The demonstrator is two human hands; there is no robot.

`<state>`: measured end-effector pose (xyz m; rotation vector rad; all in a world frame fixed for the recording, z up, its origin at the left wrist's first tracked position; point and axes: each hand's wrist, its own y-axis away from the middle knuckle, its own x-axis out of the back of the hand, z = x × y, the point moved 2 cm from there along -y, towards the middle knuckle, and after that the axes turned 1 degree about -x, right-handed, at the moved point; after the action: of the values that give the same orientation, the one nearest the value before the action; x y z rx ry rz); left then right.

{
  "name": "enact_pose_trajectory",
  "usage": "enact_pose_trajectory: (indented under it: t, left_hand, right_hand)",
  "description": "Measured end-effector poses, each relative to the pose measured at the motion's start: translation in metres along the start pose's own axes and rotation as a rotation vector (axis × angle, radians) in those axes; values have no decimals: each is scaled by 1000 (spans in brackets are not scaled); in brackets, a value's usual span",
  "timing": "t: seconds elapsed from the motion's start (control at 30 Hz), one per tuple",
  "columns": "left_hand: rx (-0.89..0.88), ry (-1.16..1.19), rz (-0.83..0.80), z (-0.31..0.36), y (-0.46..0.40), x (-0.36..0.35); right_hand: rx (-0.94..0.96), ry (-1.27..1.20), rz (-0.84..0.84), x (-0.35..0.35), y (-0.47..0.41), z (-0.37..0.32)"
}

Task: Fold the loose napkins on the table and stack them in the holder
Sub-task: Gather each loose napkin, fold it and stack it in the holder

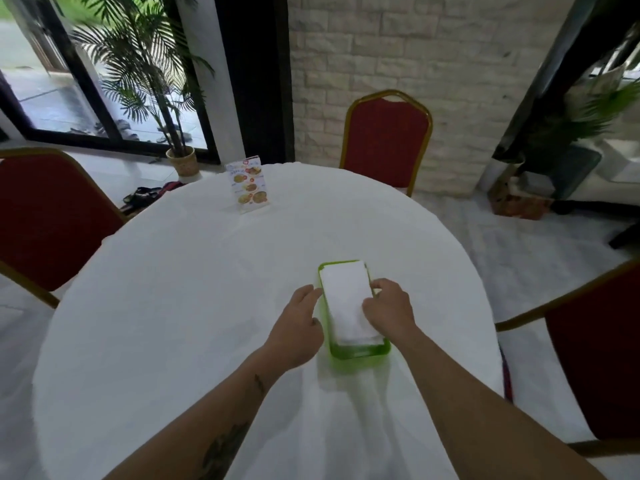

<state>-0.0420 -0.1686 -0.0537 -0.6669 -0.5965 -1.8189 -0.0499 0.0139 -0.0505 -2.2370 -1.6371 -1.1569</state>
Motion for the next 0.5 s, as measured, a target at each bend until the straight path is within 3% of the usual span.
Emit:
enact_pose_trajectory:
  t: [0.17, 0.33, 0.5]
  left_hand:
    - [0, -106, -3, 12, 2, -18]
    - [-15, -274, -29, 21, -5, -24]
    - [-1, -497, -154, 15, -12, -35]
  right_hand:
    - [61, 172, -3, 12, 9, 4]
    - [381, 476, 66, 14, 11, 6]
    - [606, 720, -74, 0, 11, 19]
